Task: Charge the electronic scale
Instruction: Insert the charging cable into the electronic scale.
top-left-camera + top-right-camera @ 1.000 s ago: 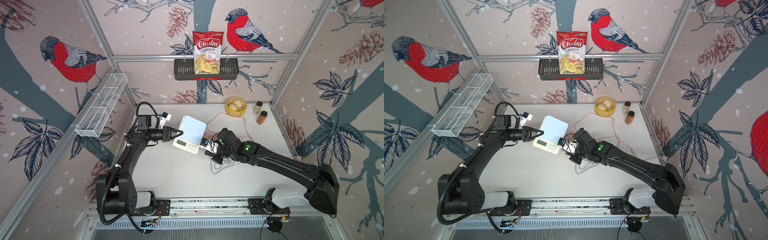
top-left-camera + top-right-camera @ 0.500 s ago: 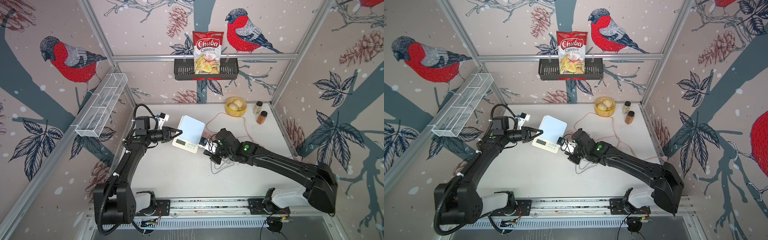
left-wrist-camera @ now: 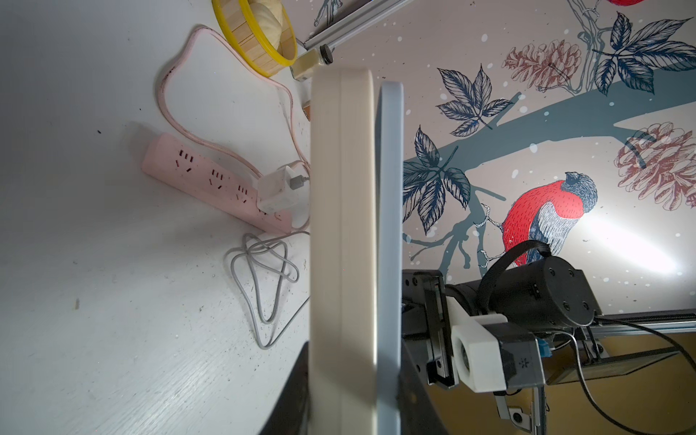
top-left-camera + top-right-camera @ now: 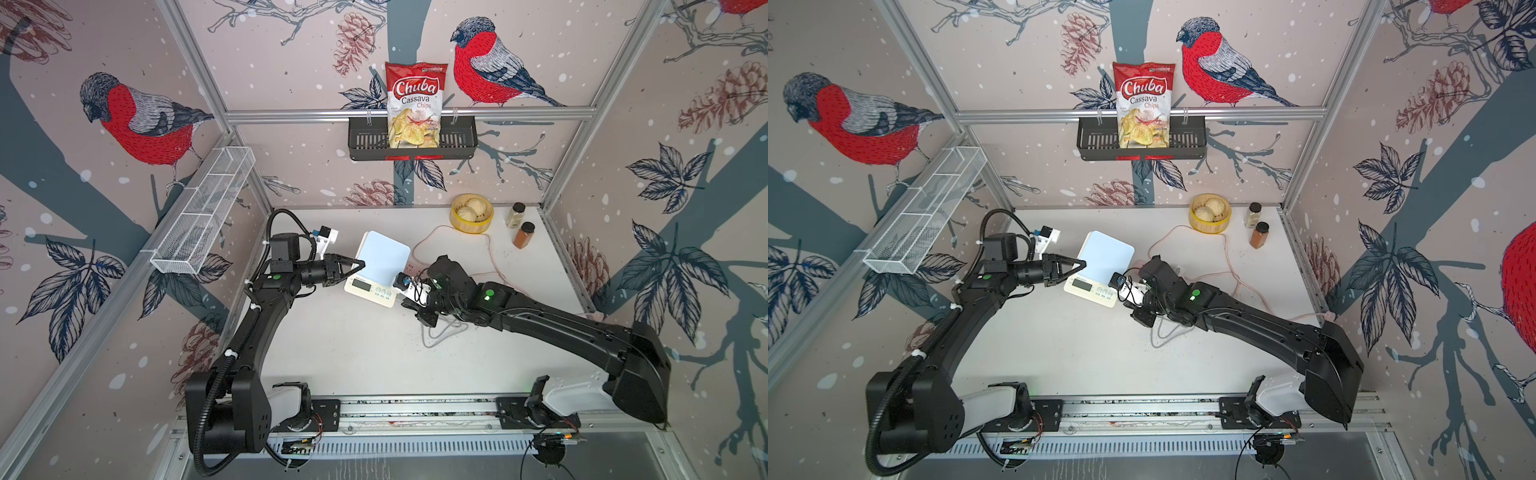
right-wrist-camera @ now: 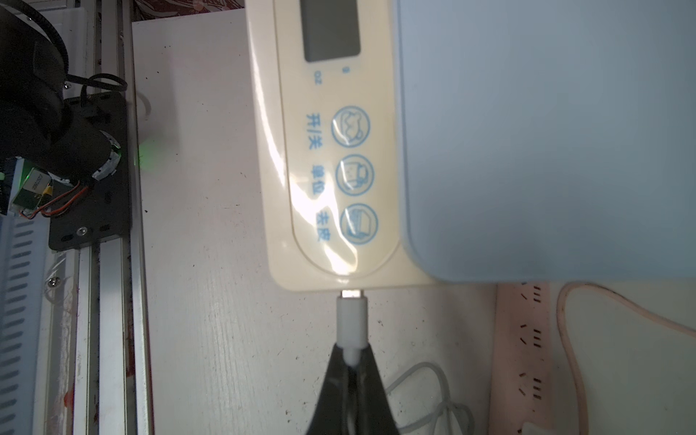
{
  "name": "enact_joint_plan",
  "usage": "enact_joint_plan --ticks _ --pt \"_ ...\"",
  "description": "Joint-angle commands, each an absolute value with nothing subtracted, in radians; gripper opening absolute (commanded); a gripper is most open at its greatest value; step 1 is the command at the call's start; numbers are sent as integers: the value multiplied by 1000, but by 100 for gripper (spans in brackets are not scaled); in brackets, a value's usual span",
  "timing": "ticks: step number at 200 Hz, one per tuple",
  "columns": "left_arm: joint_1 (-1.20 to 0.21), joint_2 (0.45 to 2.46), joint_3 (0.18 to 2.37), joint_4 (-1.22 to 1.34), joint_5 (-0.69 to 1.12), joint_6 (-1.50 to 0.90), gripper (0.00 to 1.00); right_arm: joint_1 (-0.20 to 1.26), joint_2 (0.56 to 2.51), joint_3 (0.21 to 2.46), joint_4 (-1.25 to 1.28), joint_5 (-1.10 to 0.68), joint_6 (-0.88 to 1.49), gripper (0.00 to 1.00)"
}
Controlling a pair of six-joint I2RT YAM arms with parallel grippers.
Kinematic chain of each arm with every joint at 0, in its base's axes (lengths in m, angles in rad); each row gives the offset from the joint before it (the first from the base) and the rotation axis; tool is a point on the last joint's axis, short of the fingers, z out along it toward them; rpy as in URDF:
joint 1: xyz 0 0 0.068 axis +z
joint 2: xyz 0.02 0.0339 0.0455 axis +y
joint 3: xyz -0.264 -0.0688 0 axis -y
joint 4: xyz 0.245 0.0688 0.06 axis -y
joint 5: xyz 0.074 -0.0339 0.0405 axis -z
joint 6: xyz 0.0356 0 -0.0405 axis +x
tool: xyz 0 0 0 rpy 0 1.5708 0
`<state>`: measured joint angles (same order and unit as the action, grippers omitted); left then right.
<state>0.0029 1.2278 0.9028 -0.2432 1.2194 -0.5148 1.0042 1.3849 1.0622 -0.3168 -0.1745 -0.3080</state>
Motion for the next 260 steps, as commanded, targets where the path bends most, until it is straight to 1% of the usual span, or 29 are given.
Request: enact_joint_plan --ticks 1,73,91,150,156,172,183,199,217,230,260 --pt "0 1218 898 -197 1250 -527 0 1010 1390 1080 -178 -213 -294 0" --pt "-8 1157 824 -64 1164 -654 0 1012 1393 1066 -77 -146 -206 0" --pt "-21 1149 804 -15 1160 -695 0 1017 1397 1062 -46 -150 -196 0" --pt "-40 1157 785 15 1170 -718 0 1031 1422 1074 -27 -181 -218 0" --pt "-40 1157 786 16 1169 -718 0 1032 1423 1075 -28 -187 -220 3" --pt "-40 1157 787 17 1164 -716 0 1035 1427 1075 -25 -187 -216 14" --pt "-40 1157 789 14 1158 -715 0 1036 1428 1077 -25 -183 -217 16" --pt "-40 1159 792 12 1152 -713 0 1038 1429 1075 -24 -175 -215 8" --pt "-41 1159 792 6 1146 -708 0 1038 1430 1074 -28 -172 -214 6" --pt "-40 1156 792 4 1144 -706 0 1038 1433 1073 -30 -170 -214 0" --pt "-42 1149 785 2 1139 -705 0 1041 1438 1078 -27 -136 -206 0"
